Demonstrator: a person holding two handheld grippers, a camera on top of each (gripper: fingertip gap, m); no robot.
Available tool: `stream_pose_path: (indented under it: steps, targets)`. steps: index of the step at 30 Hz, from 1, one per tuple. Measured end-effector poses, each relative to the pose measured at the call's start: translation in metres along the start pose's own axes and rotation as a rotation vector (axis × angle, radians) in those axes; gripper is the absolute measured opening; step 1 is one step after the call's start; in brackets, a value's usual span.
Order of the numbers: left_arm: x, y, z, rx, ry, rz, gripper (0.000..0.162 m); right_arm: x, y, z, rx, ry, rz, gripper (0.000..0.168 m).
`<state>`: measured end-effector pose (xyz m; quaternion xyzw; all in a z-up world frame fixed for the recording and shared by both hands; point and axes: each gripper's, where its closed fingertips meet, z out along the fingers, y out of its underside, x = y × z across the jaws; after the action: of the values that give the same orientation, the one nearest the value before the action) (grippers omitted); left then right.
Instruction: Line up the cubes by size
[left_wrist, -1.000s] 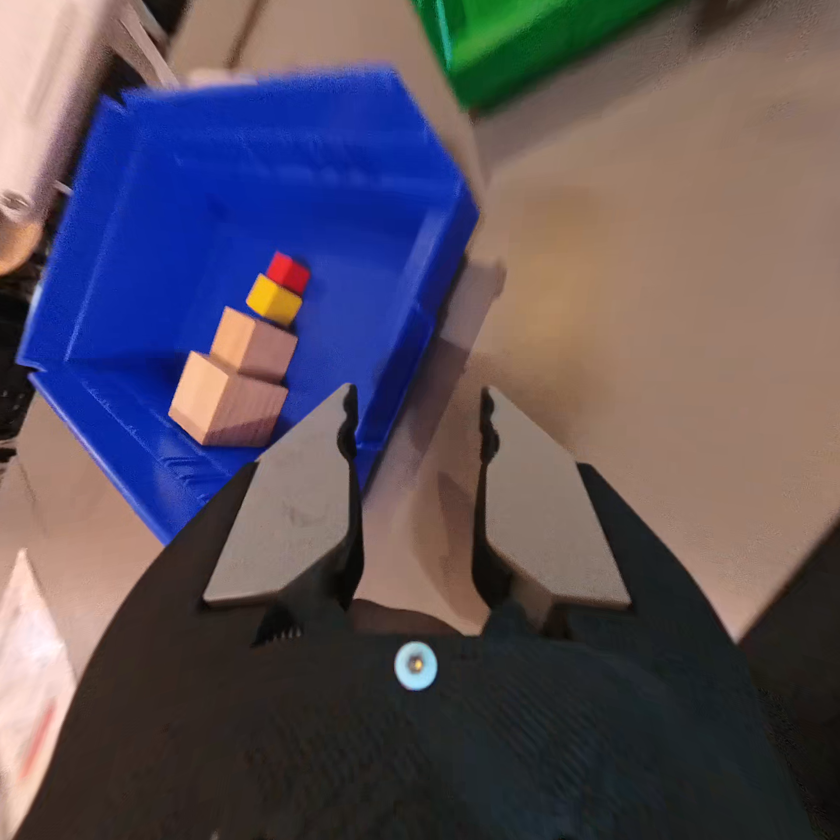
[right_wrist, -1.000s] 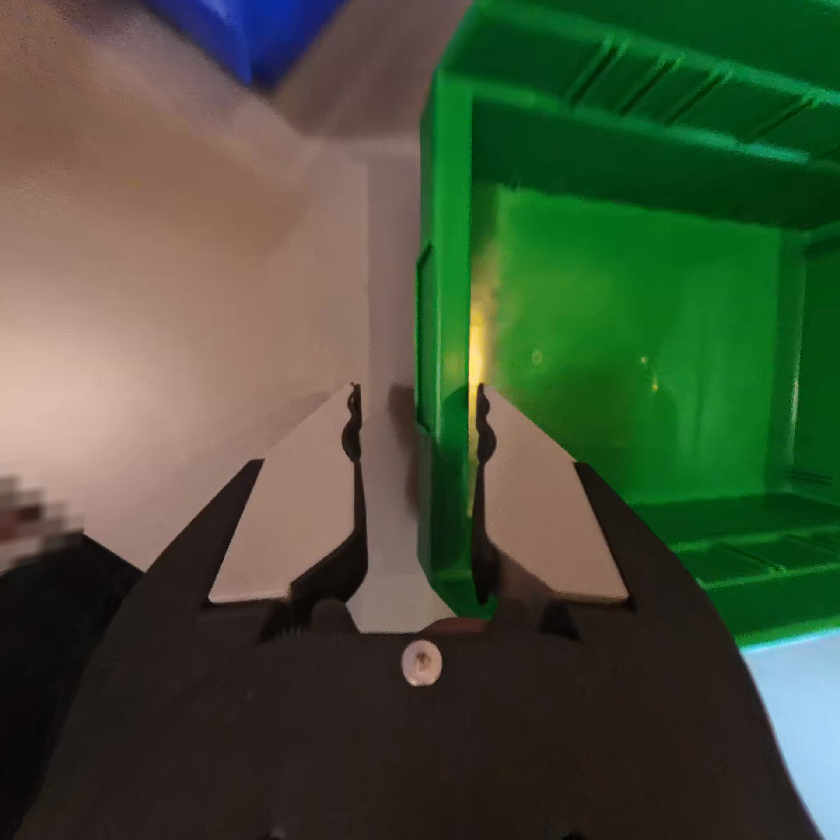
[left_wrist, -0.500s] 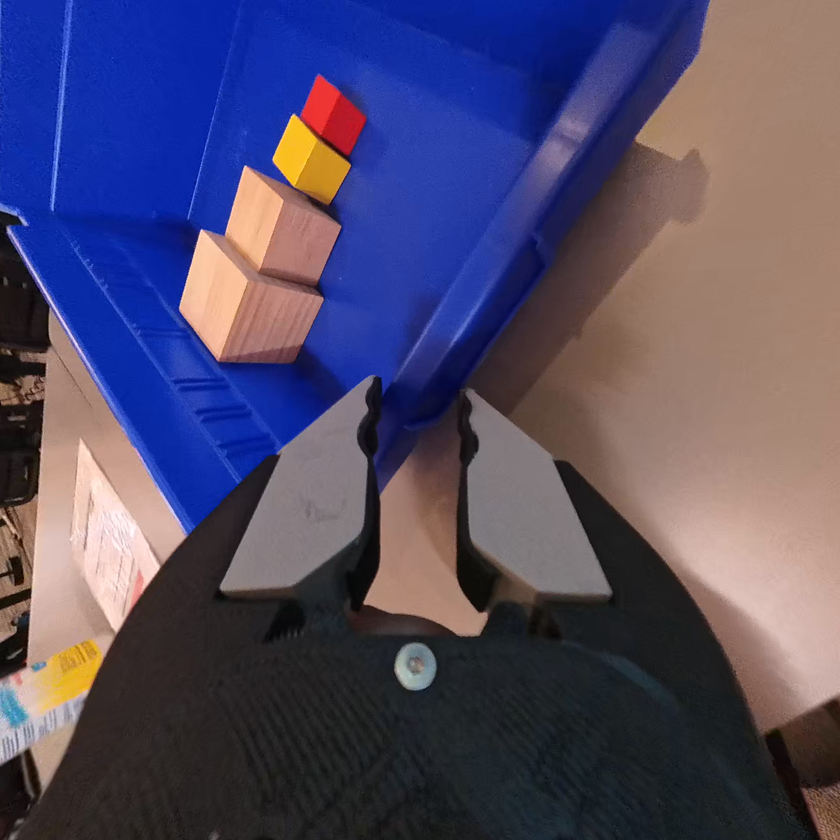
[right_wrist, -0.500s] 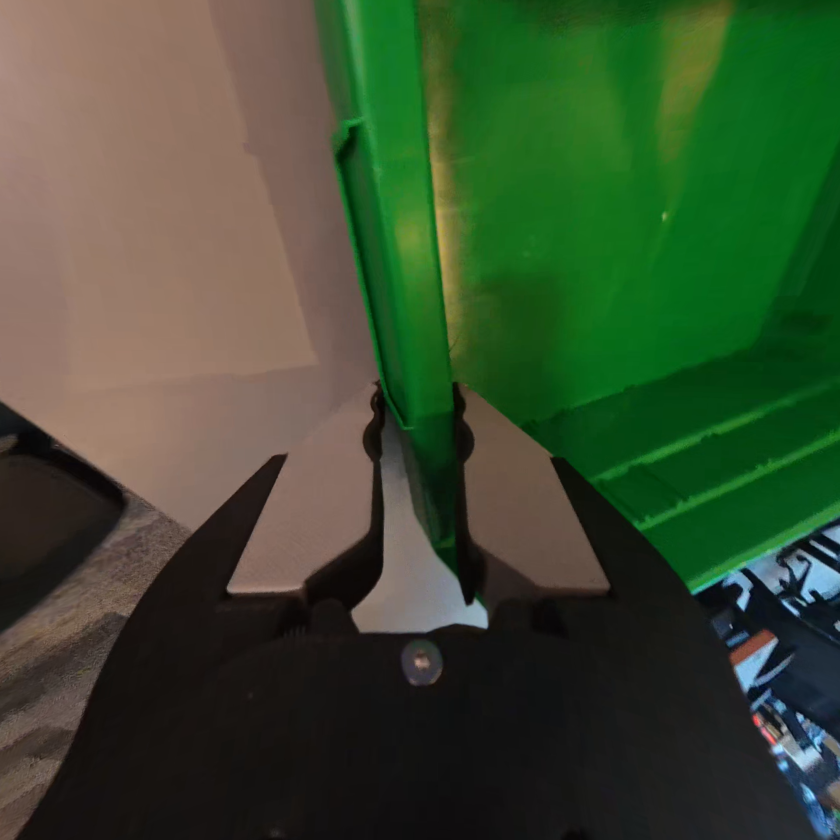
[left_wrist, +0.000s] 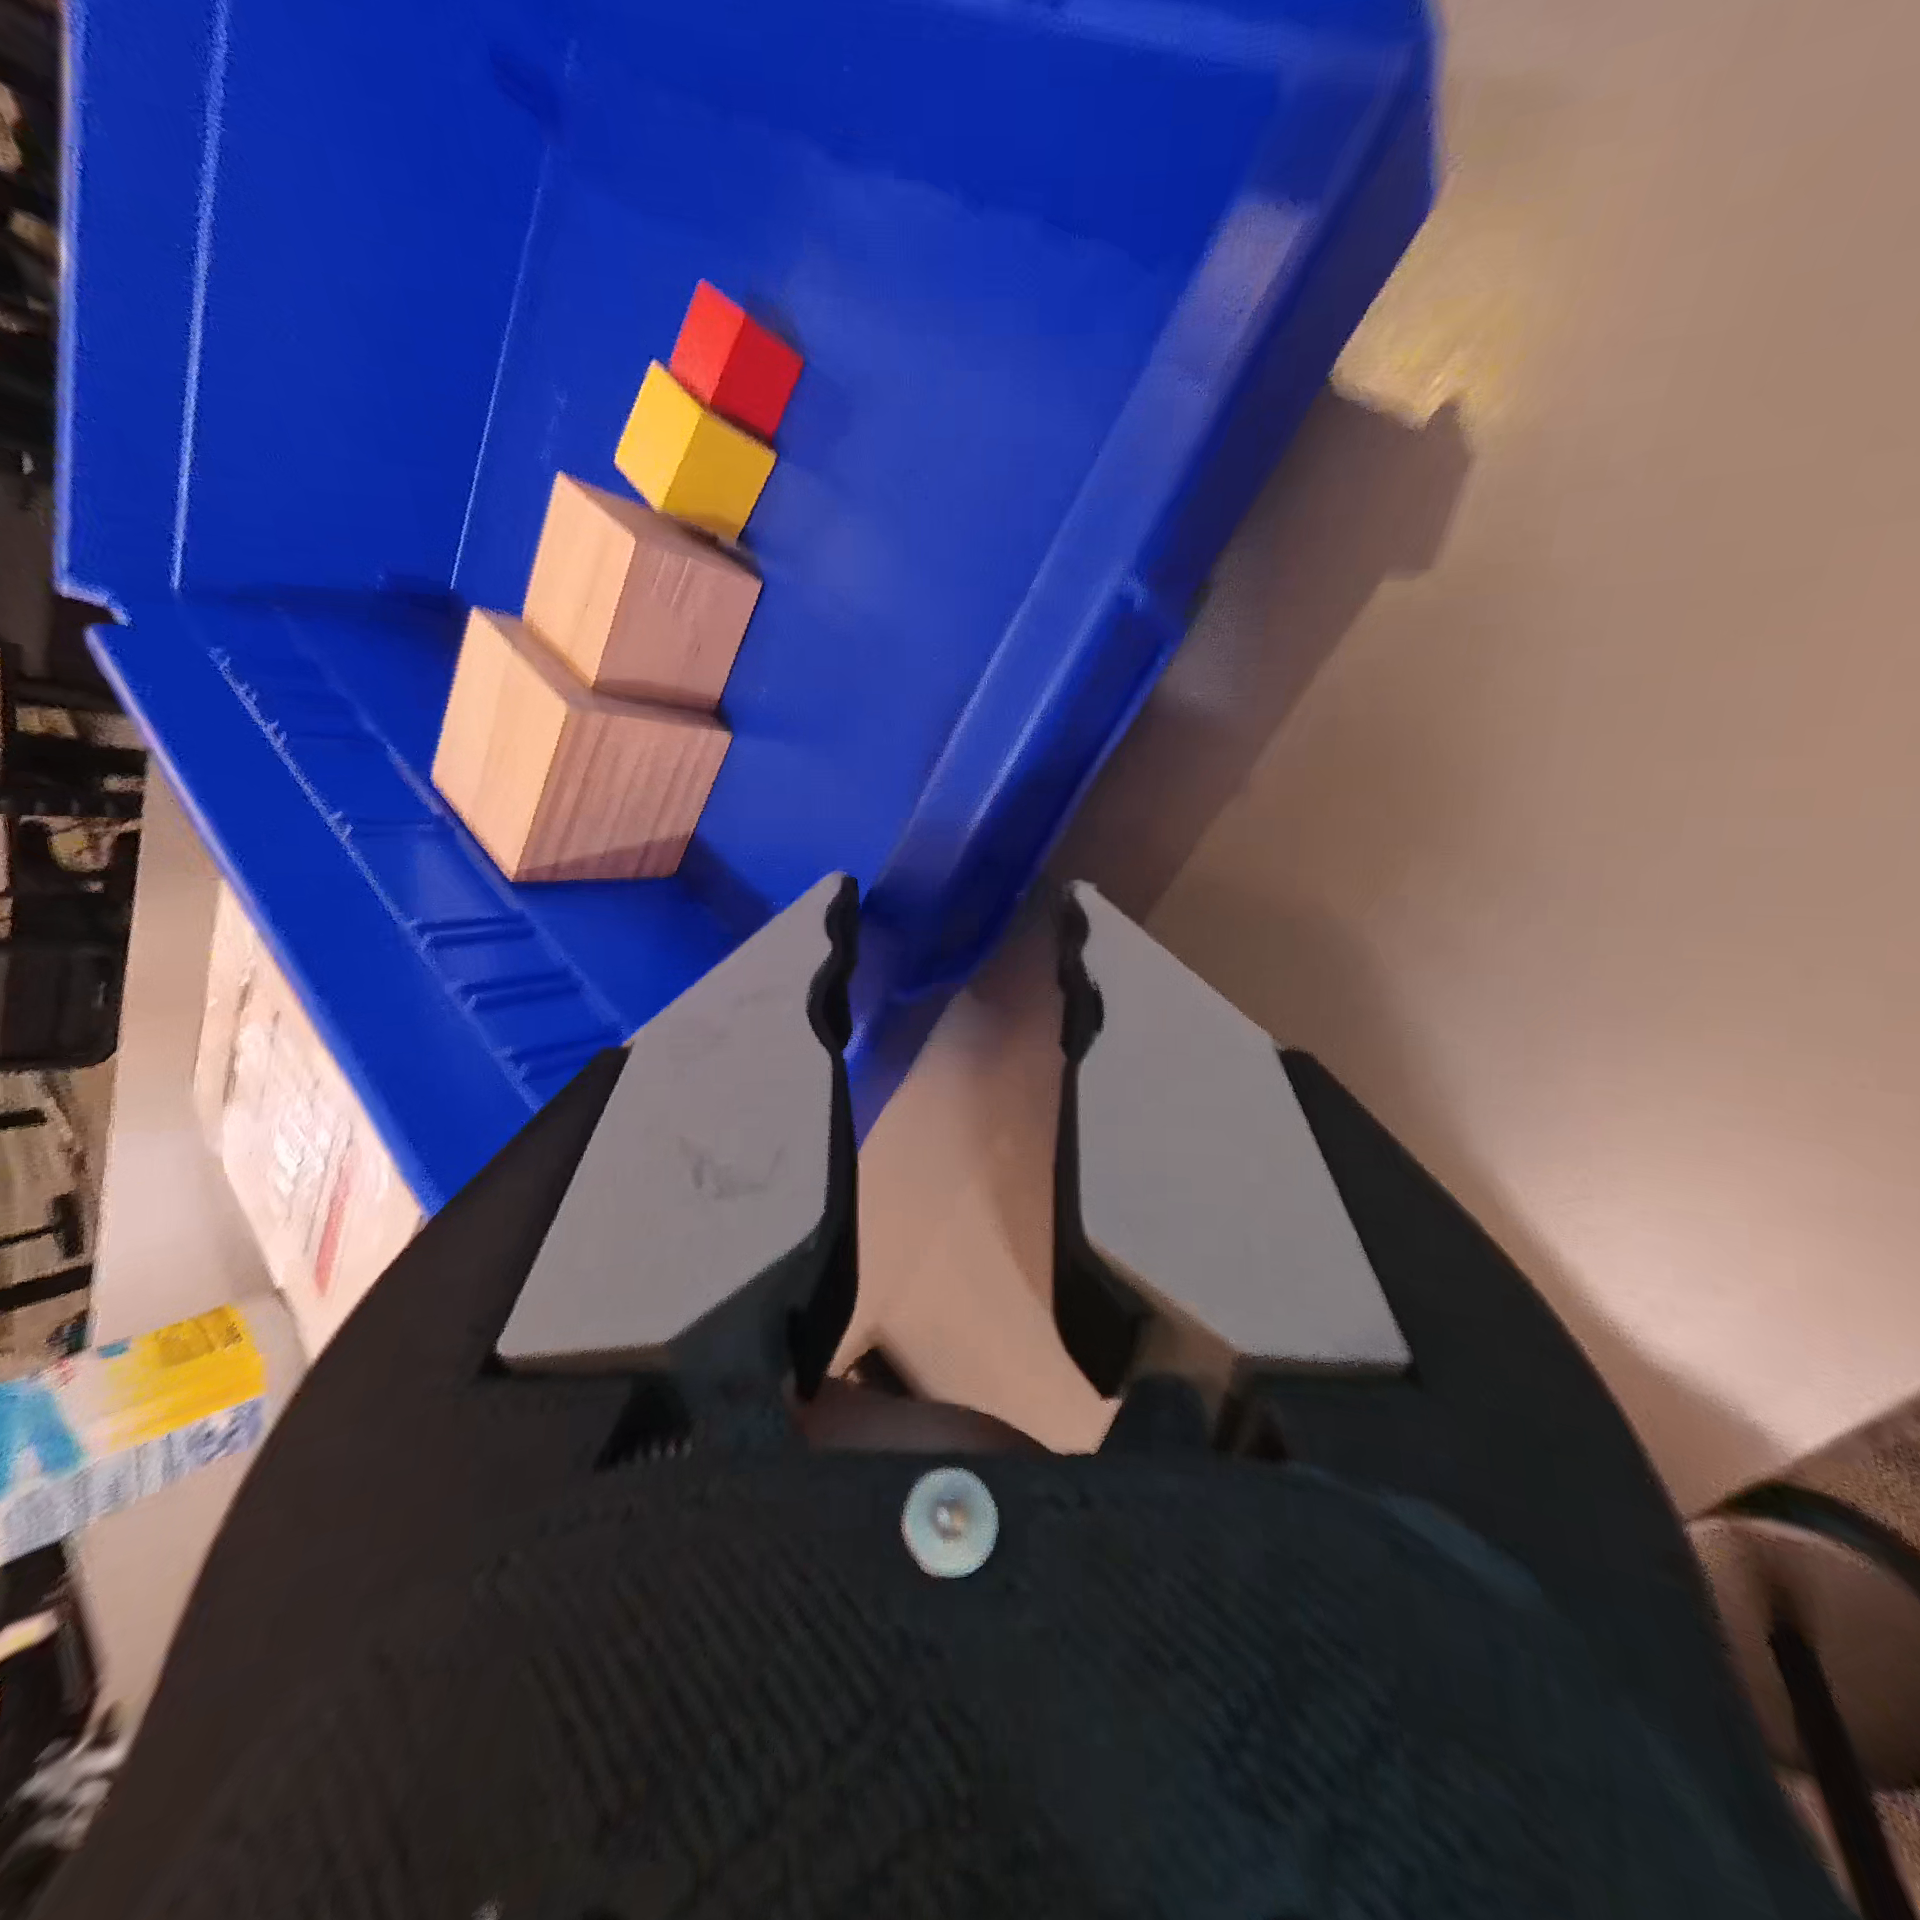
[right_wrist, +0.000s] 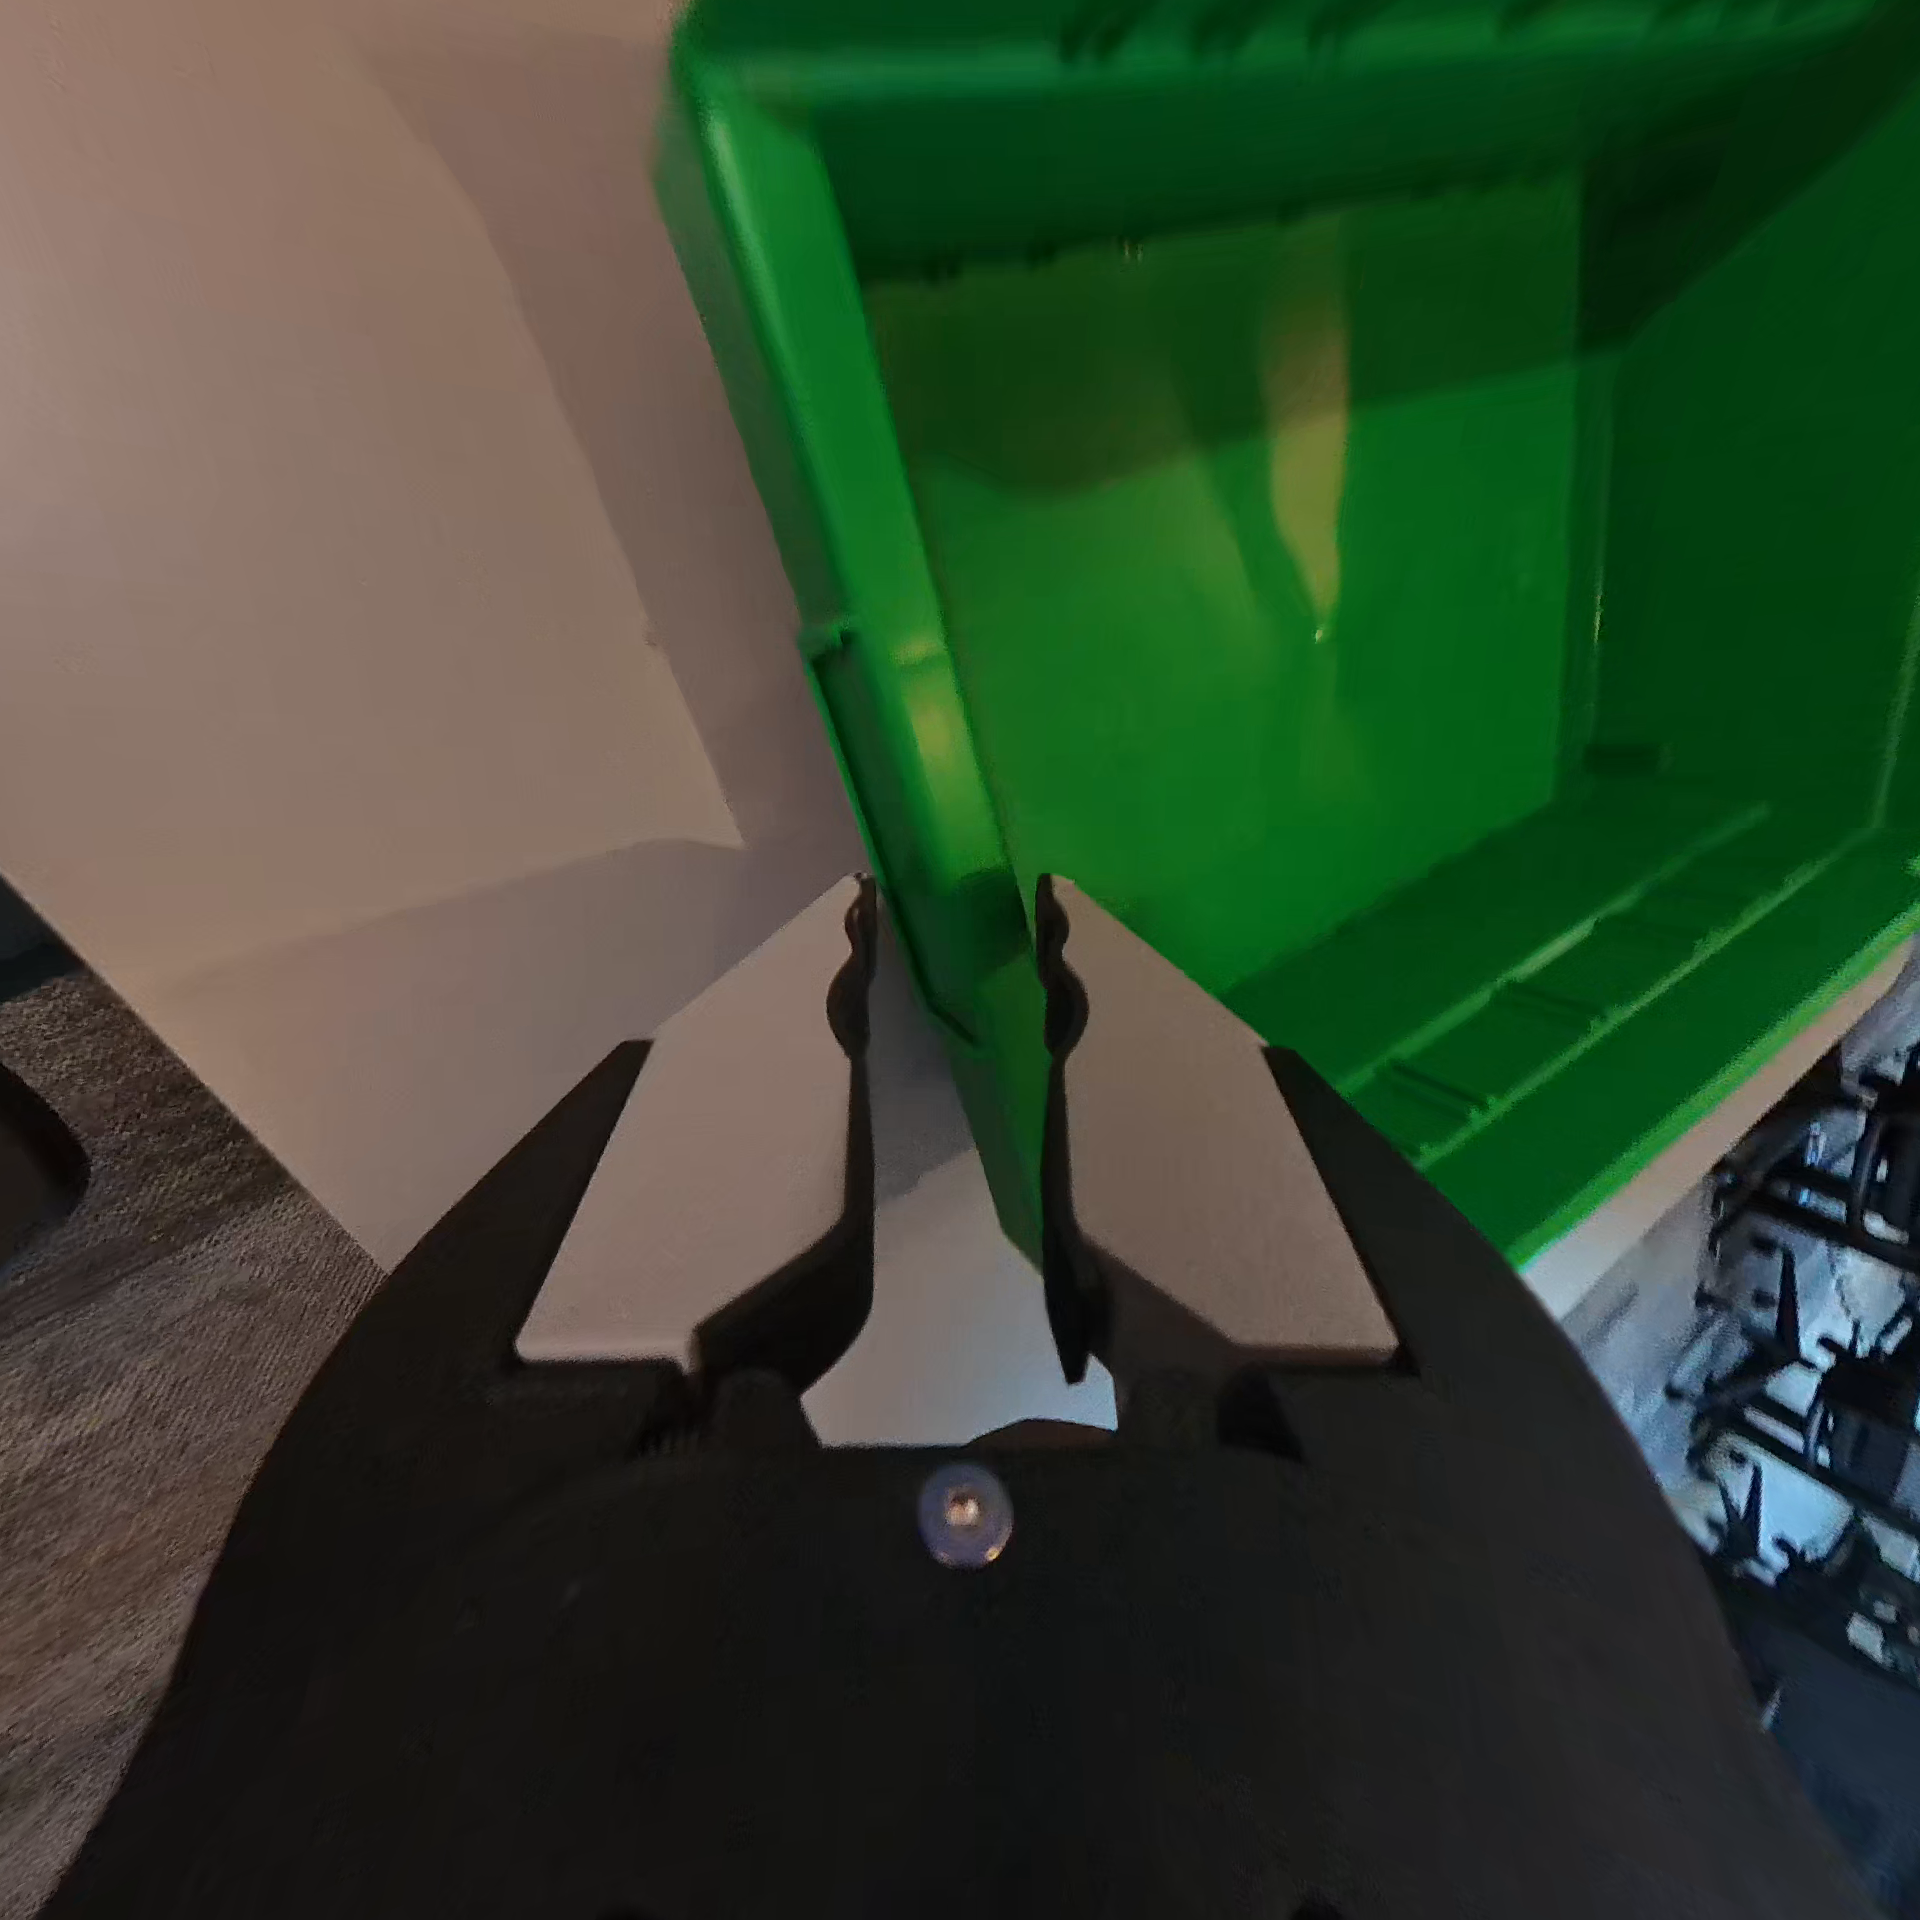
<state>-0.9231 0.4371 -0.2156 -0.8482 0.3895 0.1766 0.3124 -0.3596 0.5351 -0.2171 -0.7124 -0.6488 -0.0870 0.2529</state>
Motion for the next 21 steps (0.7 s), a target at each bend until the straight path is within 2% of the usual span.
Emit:
stream_pose_path:
  steps: [3,6,8,11,14,21]
  targets:
    - [0.017,-0.026,-0.007,0.096,0.056,-0.026,0.035,-0.001,-0.010,0.008,0.010,0.004,-0.031,0.039]
    - [0.022,-0.036,0.000,0.093,0.009,0.060,0.038,-0.002,-0.008,0.025,-0.048,-0.032,-0.054,0.040]
    - [0.016,-0.035,0.010,0.058,-0.048,0.124,0.032,-0.009,-0.013,0.031,-0.033,-0.096,-0.079,0.029]
    - [0.015,-0.033,0.013,0.052,-0.002,0.129,0.031,-0.006,-0.024,0.036,0.009,-0.113,-0.154,0.026]
    - [0.012,-0.027,0.014,0.046,0.046,0.106,0.031,-0.005,-0.030,0.040,-0.006,-0.158,-0.229,0.024]
    - [-0.003,-0.013,0.018,0.024,0.045,0.047,0.032,0.000,-0.041,0.046,-0.070,-0.213,-0.369,0.026]
